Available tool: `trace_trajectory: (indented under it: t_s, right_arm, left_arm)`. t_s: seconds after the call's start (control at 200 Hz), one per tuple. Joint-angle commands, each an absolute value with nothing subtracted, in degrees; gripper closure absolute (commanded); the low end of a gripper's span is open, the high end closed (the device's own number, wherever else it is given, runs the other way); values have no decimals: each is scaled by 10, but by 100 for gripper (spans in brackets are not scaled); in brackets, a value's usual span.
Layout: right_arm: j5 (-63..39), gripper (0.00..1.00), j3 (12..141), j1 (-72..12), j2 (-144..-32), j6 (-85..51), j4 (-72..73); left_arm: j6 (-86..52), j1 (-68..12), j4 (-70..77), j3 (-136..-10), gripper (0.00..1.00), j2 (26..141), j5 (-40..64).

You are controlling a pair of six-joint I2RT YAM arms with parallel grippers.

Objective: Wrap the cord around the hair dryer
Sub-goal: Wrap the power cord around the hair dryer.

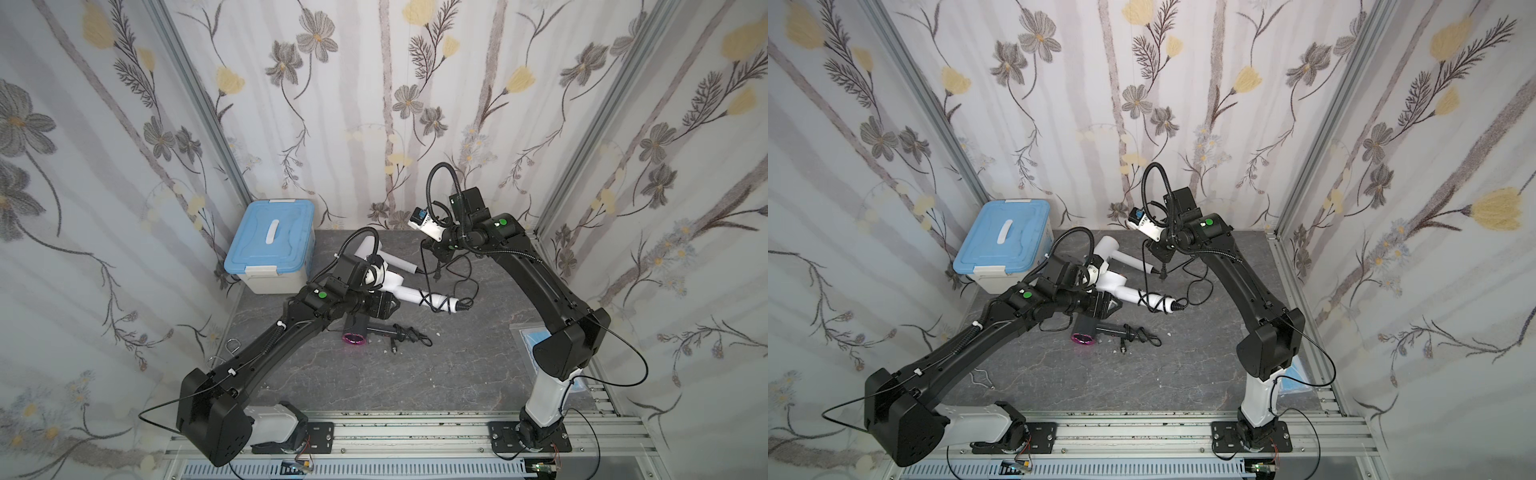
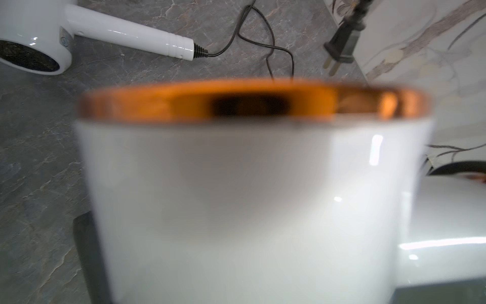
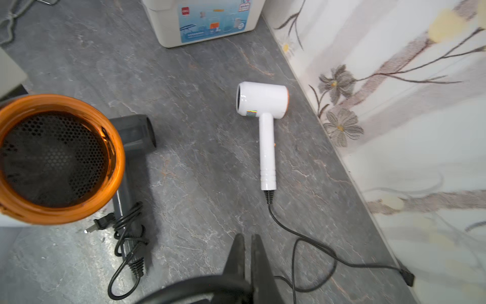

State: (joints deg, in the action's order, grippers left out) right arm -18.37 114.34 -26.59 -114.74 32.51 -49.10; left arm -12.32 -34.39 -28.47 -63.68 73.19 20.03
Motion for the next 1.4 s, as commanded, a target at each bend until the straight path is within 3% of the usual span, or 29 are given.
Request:
trace_trajectory:
  t_s: [0.0, 0.31, 0.56, 0.949, 1.394]
  right_arm:
    - [-243, 100, 1107, -252, -1144, 291, -364]
    - [-375, 100, 926, -240, -1100, 157, -224]
    - [-414, 100, 824, -235, -1081, 45, -146]
    - [-510, 100, 693, -234, -1027, -154, -47]
    - [-479, 100, 613, -273, -959, -318, 79]
  left_arm:
    - [-132, -346, -163, -603, 100, 683, 294]
    - [-269, -339, -102, -650, 100, 680, 197]
    - [-363, -337, -56, -666, 100, 719, 99]
    - [-405, -352, -77, -656, 100, 740, -122]
    - [-418, -428, -235, -725, 100, 763, -468]
